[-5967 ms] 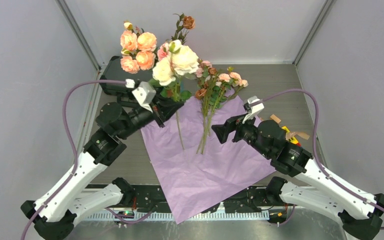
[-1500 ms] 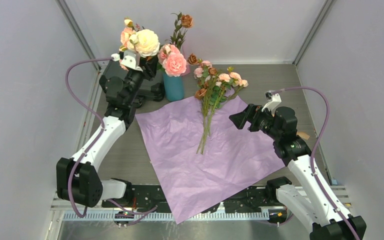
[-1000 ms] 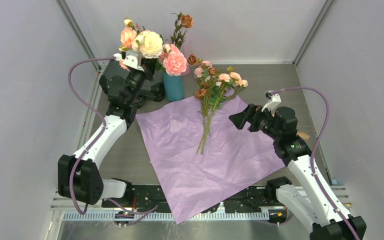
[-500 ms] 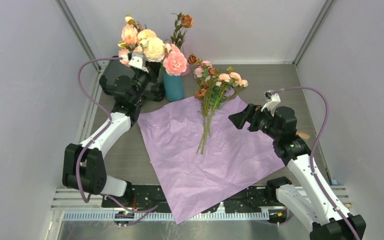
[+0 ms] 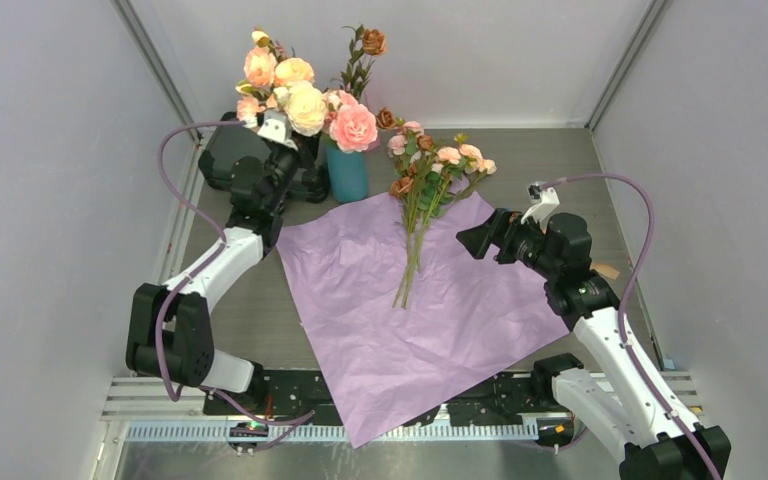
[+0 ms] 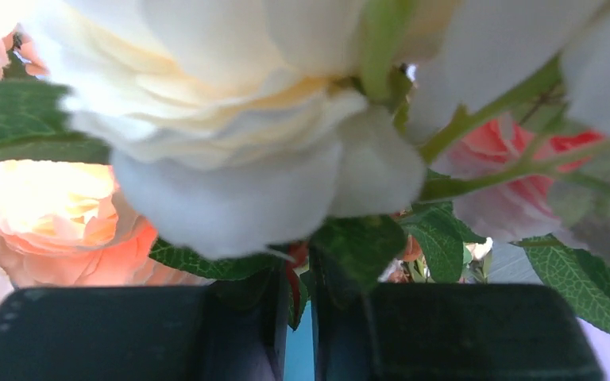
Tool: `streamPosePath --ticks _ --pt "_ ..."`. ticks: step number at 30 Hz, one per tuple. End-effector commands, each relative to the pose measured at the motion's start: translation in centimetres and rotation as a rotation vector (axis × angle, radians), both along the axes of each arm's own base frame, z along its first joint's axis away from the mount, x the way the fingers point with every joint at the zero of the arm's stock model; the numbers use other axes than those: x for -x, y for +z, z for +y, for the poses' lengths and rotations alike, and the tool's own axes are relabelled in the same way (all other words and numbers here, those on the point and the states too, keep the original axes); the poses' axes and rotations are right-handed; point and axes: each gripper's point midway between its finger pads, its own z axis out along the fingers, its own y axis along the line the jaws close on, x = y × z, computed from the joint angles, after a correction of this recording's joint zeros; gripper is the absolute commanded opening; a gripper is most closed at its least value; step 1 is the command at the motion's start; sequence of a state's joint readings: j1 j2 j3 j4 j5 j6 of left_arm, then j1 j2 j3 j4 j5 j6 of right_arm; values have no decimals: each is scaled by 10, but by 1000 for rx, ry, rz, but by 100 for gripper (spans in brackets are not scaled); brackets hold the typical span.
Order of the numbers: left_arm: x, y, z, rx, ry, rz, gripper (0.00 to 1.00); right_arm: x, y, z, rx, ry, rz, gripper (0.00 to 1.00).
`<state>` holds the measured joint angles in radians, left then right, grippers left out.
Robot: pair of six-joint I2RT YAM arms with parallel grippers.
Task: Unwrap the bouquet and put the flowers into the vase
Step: Insert the fake flower into the vase.
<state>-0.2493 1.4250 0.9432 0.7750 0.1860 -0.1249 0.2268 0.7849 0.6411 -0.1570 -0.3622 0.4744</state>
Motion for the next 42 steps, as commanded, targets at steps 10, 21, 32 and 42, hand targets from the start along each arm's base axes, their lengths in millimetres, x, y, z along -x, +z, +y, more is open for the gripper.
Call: streamPosePath --ticks 10,21,32,42 --pt "13 -23 9 -20 41 58 45 -2 12 2 -21 10 -48 95" --pt "45 -15 26 23 81 32 79 0 12 2 -23 13 -50 95" --pt "99 -13 39 227 74 157 91 1 14 1 -38 -3 -42 94" --pt "156 -23 42 140 56 538 100 -1 4 -13 -26 -118 94 90"
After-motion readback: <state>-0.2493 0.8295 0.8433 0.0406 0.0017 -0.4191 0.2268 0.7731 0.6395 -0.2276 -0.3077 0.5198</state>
